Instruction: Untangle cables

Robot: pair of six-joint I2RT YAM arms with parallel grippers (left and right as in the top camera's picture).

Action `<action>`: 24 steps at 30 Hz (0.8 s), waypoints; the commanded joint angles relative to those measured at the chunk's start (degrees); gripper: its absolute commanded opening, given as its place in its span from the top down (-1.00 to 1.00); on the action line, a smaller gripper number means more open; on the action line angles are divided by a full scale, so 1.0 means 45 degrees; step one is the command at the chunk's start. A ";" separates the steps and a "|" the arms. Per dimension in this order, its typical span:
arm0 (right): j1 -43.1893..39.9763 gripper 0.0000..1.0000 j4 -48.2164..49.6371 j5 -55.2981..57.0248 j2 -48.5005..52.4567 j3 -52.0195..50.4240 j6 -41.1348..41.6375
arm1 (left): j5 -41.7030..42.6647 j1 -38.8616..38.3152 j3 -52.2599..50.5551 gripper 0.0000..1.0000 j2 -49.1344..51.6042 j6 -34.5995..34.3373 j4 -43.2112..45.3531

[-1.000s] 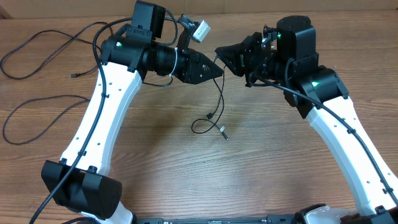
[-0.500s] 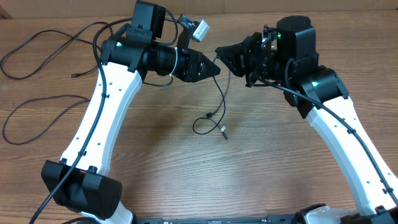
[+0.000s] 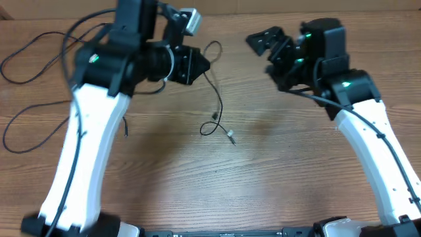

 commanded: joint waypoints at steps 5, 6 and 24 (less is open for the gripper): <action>-0.1146 -1.00 -0.2030 0.1137 -0.0112 0.0160 -0.0903 | -0.3453 -0.0049 0.0379 0.91 -0.2356 -0.3638 -0.1365; -0.1166 -1.00 -0.2239 0.1205 -0.0112 0.0160 -0.0903 | -0.4104 -0.0044 0.0379 0.91 -0.2599 -0.4425 -0.1574; -0.1161 -1.00 -0.2501 0.1195 -0.0112 0.0160 -0.0903 | -0.9850 -0.0039 0.0282 0.91 -0.3823 -1.3333 -0.6193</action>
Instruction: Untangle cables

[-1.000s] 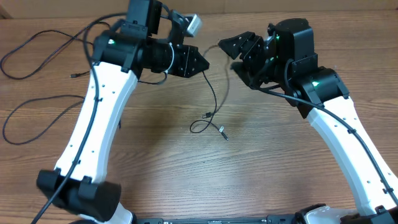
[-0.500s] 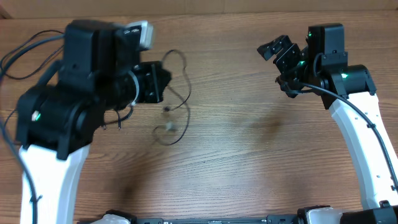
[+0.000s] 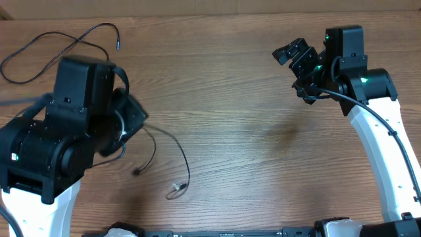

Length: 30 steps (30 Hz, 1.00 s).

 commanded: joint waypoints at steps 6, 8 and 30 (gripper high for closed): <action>-0.0015 -1.00 0.0034 0.0219 -0.0112 0.0160 -0.0107 | -0.3337 0.0573 -0.0427 0.91 -0.0325 -0.2924 -0.0228; -0.0015 -1.00 0.0034 0.0219 -0.0112 0.0160 -0.0107 | -0.3458 0.1083 -0.0583 0.91 -0.0325 -0.3235 -0.0228; -0.0015 -1.00 0.0034 0.0219 -0.0112 0.0160 -0.0107 | -0.5629 1.2245 -0.7057 0.91 -0.0248 -0.3628 0.3478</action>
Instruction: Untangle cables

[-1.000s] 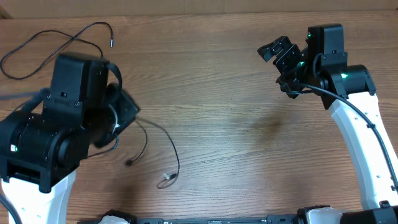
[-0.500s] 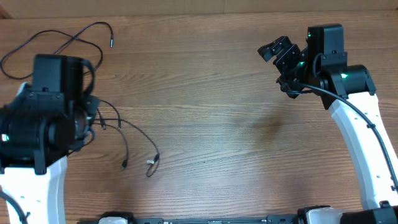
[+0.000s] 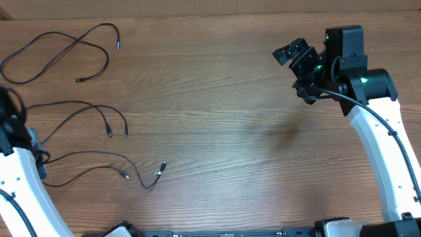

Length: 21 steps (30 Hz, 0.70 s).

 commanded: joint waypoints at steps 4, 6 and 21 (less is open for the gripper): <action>-0.0010 -1.00 0.0053 0.0136 -0.0112 0.0160 -0.0097 | -0.2055 0.1613 -0.1608 0.91 0.0058 0.0894 0.2424; -0.0010 -1.00 0.0053 0.0136 -0.0112 0.0160 -0.0097 | -0.2963 0.1661 -0.2089 0.91 0.0296 0.0889 0.2914; -0.0010 -1.00 0.0053 0.0136 -0.0112 0.0160 -0.0097 | -0.5863 0.2089 -0.3065 0.91 0.4347 0.3881 0.6781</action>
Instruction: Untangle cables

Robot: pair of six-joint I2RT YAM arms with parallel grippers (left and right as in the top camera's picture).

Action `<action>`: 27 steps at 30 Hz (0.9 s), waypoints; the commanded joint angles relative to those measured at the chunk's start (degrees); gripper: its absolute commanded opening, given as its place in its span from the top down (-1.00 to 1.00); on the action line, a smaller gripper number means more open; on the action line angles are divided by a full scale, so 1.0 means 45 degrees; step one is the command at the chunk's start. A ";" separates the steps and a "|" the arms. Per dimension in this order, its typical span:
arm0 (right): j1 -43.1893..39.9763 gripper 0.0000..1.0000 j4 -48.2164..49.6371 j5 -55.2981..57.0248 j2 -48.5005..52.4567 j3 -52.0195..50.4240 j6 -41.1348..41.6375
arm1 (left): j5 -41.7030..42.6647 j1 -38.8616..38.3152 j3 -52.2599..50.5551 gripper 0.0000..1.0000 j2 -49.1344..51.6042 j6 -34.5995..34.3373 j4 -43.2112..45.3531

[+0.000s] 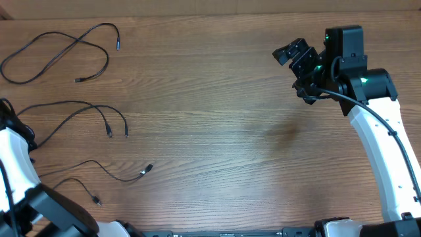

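Note:
Three thin black cables lie apart on the left of the wooden table. One is looped at the top left. A second ends in two plugs at mid left. The third trails along the lower left, one plug at the right and one lower down. My left arm fills the bottom left corner and its gripper is out of frame. My right gripper hovers at the upper right, open and holding nothing, far from all the cables.
The black joint of the left arm sits over the bottom left corner next to the lowest cable. The right arm's white link runs down the right side. The table's far edge is along the top.
The lowest cable has shifted left and down, its plugs lying closer to the bottom left corner. My left arm has dropped lower into that corner. The right arm has not moved.
My left arm was at the top centre with a cable hanging below it, and the right gripper was close by. Then the left arm stood at mid left with that cable, the right arm back at the upper right. Later three cables lay apart on the left.

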 commanded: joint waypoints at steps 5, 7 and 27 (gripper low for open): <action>-0.0015 -1.00 0.0053 0.0141 -0.0112 0.0160 -0.0097 | 0.0573 0.1248 -0.0117 0.91 0.0937 0.4235 0.2958; -0.0015 -1.00 0.0053 0.0136 -0.0112 0.0160 -0.0097 | 0.1783 0.1807 -0.0117 0.91 0.1054 0.5571 0.4250; -0.0015 -1.00 0.0053 0.0136 -0.0112 0.0160 -0.0097 | 0.6552 0.2769 0.0024 -0.71 0.2793 0.9792 0.6164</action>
